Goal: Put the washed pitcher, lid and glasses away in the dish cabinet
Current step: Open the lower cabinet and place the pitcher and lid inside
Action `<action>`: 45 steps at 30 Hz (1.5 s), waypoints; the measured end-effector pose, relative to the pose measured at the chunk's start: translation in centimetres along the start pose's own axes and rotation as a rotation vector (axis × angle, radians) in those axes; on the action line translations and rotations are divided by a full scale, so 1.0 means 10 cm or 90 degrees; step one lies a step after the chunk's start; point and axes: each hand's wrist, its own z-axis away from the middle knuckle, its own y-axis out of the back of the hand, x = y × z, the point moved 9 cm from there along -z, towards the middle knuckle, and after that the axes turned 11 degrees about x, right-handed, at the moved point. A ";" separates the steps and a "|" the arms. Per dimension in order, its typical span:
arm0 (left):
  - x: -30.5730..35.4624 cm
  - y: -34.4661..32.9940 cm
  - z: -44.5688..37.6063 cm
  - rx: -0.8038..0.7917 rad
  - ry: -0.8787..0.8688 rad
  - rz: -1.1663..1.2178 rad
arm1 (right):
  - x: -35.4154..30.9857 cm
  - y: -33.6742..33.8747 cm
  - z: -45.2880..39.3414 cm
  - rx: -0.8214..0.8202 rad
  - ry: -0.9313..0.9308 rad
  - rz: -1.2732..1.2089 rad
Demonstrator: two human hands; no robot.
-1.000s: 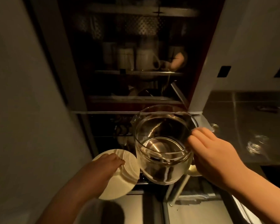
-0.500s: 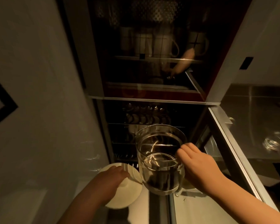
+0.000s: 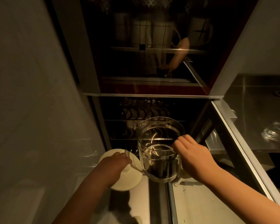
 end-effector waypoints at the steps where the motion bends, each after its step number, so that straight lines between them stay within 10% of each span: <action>1: -0.01 0.02 -0.03 -0.001 -0.002 -0.004 | 0.01 -0.02 -0.03 0.000 -0.002 0.001; 31: -0.77 -0.23 -0.43 0.066 0.199 0.062 | 0.58 -0.74 -0.13 0.003 -0.217 -0.082; 45: -0.55 0.07 -1.08 0.154 0.110 0.040 | 0.74 -0.86 0.14 -0.012 -0.265 -0.118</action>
